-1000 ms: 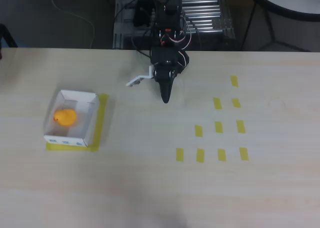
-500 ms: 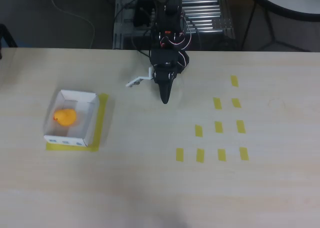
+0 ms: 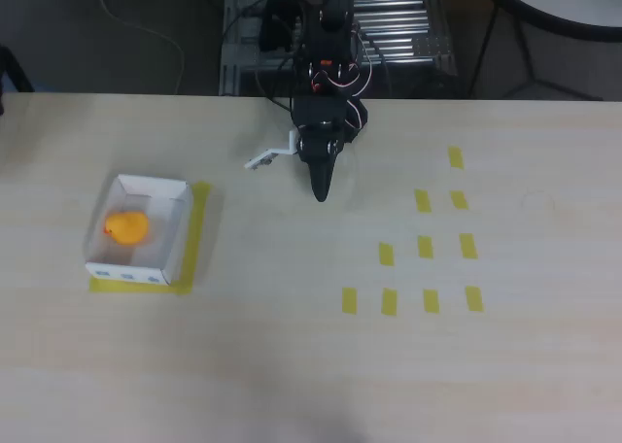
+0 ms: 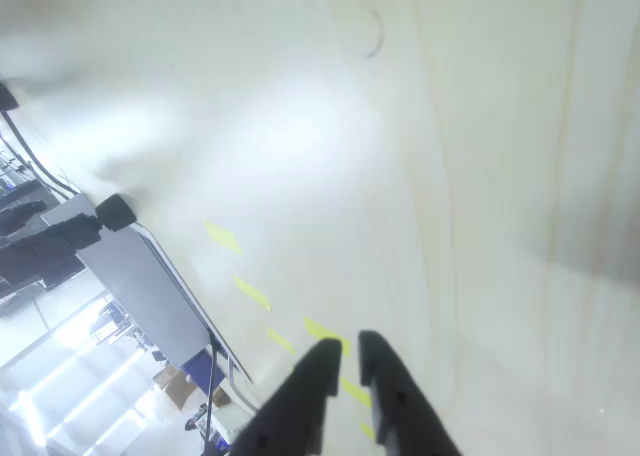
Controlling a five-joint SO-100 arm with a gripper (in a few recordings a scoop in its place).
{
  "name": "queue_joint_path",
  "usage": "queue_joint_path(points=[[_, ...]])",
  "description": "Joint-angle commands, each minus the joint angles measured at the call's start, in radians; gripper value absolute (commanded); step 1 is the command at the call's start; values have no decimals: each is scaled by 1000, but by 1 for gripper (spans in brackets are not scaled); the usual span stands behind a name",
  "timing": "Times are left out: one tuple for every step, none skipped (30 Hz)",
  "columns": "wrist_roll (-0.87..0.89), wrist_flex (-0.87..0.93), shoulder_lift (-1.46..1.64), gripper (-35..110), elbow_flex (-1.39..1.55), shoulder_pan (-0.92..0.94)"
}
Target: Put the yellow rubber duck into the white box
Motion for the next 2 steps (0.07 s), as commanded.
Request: queue_joint_path(points=[[9,-12,51,0,12,23],[9,-12,51,0,12,23]])
